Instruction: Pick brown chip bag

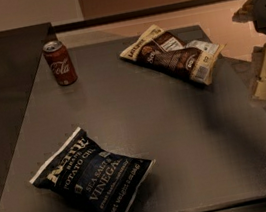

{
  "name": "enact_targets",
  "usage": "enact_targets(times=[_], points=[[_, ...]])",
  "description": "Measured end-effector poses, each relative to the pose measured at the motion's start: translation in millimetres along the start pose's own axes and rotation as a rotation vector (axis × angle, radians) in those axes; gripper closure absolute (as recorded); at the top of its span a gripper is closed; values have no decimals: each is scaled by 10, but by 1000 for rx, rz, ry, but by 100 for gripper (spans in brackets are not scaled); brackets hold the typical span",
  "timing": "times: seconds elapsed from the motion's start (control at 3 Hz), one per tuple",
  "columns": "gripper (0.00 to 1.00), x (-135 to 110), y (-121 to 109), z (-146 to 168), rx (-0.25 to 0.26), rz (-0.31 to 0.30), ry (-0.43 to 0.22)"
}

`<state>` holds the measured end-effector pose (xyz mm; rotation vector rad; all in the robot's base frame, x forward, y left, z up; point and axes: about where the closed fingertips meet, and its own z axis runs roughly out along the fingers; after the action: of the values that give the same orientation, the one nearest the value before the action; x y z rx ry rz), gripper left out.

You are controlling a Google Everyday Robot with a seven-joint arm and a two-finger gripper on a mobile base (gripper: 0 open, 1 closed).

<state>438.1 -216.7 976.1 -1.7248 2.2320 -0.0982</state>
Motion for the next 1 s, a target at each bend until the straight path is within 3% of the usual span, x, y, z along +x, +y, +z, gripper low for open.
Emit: enact_targets(times=[0.33, 1.0], points=[[0, -4, -4, -4, 3, -1, 0], [0, -154, -390, 247, 32, 79, -81]])
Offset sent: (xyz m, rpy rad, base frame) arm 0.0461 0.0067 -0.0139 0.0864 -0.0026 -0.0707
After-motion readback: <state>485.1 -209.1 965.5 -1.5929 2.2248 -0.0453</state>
